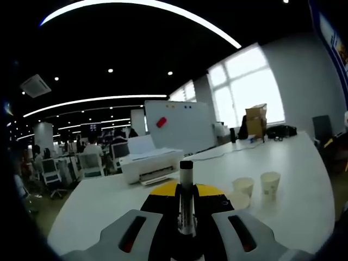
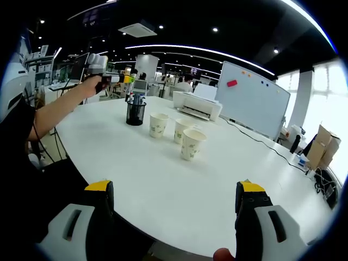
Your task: Place the scattered laser pointers and whiteboard markers into the pen holder and stack the scattered paper cups together
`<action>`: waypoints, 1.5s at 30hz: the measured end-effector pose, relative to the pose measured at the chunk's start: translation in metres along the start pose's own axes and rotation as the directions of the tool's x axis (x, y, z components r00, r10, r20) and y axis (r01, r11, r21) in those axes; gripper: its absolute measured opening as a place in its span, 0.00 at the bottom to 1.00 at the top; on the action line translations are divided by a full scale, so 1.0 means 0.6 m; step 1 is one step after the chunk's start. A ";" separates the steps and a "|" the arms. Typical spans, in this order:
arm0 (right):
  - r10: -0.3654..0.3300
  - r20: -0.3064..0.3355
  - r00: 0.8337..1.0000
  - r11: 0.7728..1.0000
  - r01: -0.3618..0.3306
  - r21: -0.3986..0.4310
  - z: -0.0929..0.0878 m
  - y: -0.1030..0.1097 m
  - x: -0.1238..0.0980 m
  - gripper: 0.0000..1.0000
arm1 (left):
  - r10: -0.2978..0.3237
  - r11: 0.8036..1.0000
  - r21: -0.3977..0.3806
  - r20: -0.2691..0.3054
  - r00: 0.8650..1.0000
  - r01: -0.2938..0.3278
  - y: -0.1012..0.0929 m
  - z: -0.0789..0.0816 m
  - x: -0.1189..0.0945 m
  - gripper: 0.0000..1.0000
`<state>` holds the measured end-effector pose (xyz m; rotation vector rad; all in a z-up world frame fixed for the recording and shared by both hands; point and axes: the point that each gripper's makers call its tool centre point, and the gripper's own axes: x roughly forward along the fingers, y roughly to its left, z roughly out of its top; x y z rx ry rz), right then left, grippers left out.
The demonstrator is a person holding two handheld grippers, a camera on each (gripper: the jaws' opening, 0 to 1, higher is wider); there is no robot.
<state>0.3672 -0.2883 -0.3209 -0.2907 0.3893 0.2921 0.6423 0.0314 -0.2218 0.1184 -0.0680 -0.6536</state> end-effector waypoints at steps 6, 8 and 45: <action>-0.002 -0.003 1.000 1.000 0.002 0.000 -0.001 -0.001 0.001 0.88 | 0.004 1.000 -0.013 0.001 1.000 -0.004 0.003 -0.003 0.007 0.14; -0.001 -0.002 1.000 1.000 0.001 0.002 -0.001 -0.001 0.001 0.88 | 0.006 1.000 -0.014 0.004 1.000 -0.006 0.004 -0.003 0.007 0.14; -0.004 -0.002 1.000 1.000 0.004 -0.004 0.003 -0.002 0.002 0.88 | 0.008 1.000 -0.008 0.023 1.000 -0.007 0.002 0.010 0.003 0.14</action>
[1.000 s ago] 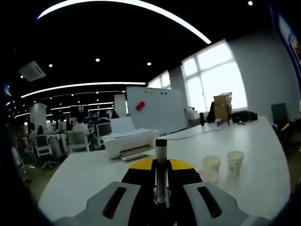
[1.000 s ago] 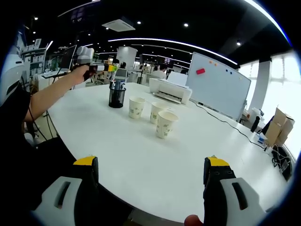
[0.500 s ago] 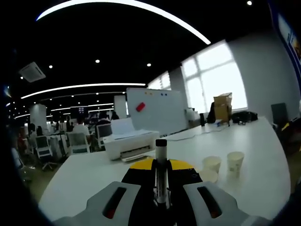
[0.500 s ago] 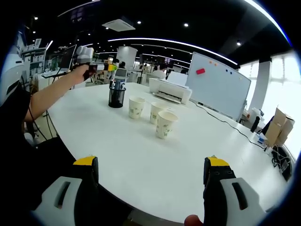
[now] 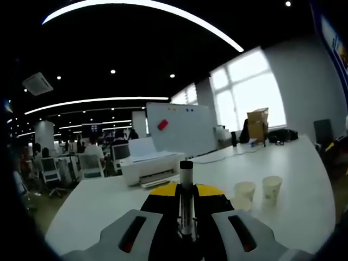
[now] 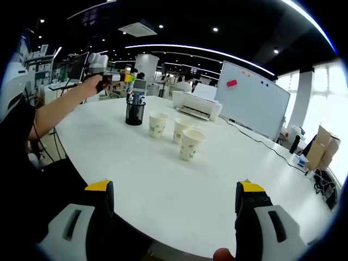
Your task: Place the scattered laser pointers and whiteboard markers into the pen holder and stack the scattered paper cups together
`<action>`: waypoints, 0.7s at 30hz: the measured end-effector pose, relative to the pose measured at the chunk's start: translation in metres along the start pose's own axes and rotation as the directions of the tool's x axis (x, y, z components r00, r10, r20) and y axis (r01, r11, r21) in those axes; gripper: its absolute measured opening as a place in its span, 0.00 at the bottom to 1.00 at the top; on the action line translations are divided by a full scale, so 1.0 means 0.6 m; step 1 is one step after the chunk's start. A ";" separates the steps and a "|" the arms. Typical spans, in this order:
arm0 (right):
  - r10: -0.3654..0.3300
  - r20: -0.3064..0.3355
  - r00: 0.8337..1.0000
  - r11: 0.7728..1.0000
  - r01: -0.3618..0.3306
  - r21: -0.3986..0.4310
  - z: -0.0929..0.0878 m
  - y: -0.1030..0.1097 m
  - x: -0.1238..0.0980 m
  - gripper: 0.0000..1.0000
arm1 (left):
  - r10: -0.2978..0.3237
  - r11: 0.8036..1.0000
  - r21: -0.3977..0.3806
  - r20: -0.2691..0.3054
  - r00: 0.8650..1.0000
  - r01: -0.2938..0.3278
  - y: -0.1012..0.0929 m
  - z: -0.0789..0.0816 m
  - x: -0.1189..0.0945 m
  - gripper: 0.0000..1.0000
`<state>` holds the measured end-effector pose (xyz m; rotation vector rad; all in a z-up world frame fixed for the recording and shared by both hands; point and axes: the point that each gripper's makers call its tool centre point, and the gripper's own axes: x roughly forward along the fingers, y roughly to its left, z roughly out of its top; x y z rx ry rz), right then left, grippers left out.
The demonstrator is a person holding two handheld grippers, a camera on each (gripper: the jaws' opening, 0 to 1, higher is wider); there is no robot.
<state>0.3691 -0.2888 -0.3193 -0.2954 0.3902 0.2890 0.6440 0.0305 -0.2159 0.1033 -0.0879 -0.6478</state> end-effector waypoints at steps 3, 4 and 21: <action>0.000 -0.001 1.000 1.000 0.000 0.001 -0.001 0.000 0.000 0.88 | 0.001 1.000 0.000 0.002 1.000 -0.001 0.001 0.001 -0.001 0.14; 0.000 -0.001 1.000 1.000 0.000 0.001 -0.001 0.000 0.000 0.88 | 0.002 1.000 0.000 0.003 1.000 -0.002 0.001 0.002 -0.001 0.14; -0.003 -0.001 1.000 1.000 0.003 -0.001 0.001 0.001 -0.001 0.88 | 0.005 1.000 0.001 0.017 1.000 -0.005 0.002 0.008 -0.003 0.14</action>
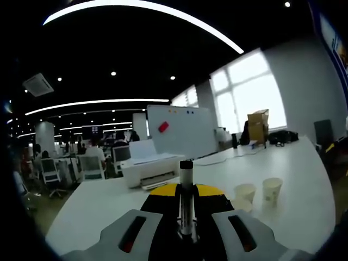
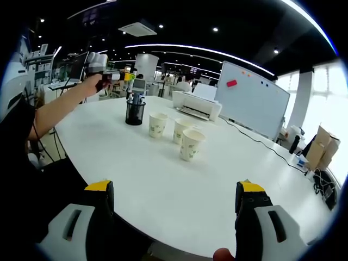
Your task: Place the scattered laser pointers and whiteboard markers into the pen holder and stack the scattered paper cups together
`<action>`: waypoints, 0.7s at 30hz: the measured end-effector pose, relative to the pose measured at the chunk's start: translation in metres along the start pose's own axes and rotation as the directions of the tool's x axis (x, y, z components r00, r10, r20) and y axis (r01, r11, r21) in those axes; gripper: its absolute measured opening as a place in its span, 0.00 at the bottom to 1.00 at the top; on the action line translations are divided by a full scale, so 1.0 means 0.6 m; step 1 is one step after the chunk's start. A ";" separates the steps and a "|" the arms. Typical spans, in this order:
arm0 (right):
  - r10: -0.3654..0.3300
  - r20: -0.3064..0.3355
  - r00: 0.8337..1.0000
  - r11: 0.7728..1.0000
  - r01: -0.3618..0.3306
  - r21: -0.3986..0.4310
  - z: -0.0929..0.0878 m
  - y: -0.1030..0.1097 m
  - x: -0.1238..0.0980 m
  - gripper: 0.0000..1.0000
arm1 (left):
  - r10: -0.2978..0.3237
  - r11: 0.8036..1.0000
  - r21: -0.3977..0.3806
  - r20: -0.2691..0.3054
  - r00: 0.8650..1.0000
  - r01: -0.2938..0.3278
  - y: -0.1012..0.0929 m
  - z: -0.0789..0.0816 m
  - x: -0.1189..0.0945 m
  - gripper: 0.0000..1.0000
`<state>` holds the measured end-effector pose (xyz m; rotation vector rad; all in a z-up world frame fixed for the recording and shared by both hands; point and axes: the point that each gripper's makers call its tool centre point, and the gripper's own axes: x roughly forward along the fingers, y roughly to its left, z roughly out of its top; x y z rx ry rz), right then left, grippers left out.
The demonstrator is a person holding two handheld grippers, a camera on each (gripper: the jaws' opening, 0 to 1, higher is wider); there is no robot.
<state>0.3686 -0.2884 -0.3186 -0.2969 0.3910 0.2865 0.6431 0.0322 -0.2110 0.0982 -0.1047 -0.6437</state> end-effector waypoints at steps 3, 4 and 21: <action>0.000 0.000 1.000 1.000 0.000 -0.001 0.000 0.000 0.000 0.88 | 0.000 1.000 0.001 0.000 1.000 0.000 0.000 0.000 0.000 0.14; -0.001 -0.001 1.000 1.000 0.001 0.000 0.000 -0.001 0.000 0.88 | 0.000 1.000 0.001 0.000 1.000 0.000 0.000 0.000 0.000 0.14; -0.002 0.003 1.000 1.000 0.002 -0.005 0.003 -0.001 -0.003 0.88 | 0.001 1.000 0.004 0.013 1.000 -0.001 0.000 0.009 -0.003 0.14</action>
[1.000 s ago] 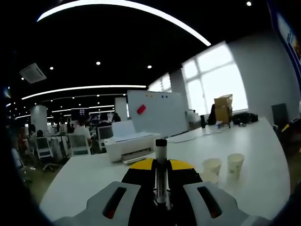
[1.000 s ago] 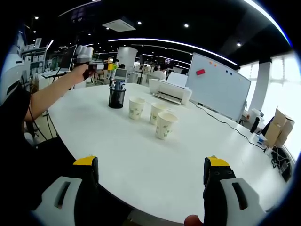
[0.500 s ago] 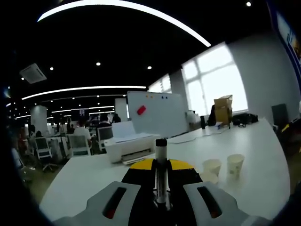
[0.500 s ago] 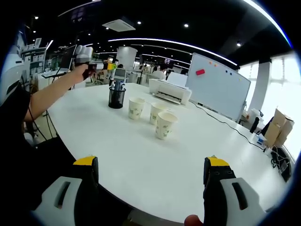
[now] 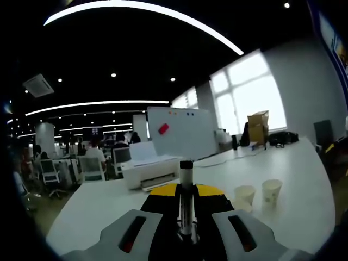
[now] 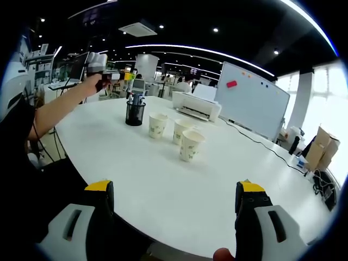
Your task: Place the scattered laser pointers and whiteboard markers into the pen holder and stack the scattered paper cups together
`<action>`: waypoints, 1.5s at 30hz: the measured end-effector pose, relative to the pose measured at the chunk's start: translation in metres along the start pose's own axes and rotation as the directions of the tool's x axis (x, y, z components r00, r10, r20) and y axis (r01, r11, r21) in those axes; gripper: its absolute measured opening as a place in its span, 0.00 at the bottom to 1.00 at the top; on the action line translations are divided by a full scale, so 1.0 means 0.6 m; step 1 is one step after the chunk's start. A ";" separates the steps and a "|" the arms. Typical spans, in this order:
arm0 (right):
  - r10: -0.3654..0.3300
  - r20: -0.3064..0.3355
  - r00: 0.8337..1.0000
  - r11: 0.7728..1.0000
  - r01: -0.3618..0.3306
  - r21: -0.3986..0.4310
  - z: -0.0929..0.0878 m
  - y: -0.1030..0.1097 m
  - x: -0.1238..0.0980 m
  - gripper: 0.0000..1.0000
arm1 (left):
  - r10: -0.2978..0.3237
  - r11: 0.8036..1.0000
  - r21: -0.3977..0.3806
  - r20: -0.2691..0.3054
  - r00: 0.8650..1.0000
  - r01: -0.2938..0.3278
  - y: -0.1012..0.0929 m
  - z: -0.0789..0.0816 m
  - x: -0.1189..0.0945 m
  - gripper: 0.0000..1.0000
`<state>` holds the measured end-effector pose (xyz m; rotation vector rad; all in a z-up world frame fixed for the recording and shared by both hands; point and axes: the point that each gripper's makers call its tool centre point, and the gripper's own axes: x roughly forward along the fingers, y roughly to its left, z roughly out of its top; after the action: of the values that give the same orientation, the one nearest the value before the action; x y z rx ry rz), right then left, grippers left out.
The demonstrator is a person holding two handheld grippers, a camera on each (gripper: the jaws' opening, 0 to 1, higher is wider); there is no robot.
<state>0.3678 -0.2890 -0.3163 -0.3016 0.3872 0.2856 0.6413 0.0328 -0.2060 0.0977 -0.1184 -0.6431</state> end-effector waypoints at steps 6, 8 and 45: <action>-0.003 0.000 1.000 1.000 0.003 -0.002 0.001 -0.001 -0.002 0.88 | 0.002 1.000 0.000 0.003 1.000 -0.002 0.000 0.003 -0.001 0.14; -0.003 0.001 1.000 1.000 0.003 -0.002 0.001 -0.001 -0.002 0.88 | 0.003 1.000 0.001 0.004 1.000 -0.003 0.001 0.003 -0.001 0.14; -0.004 0.002 1.000 1.000 0.004 -0.003 0.004 0.003 -0.004 0.88 | 0.013 1.000 -0.007 0.028 1.000 -0.013 0.008 0.012 -0.004 0.14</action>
<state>0.3660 -0.2873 -0.3138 -0.3051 0.3840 0.2831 0.6412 0.0379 -0.1986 0.0809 -0.1439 -0.6321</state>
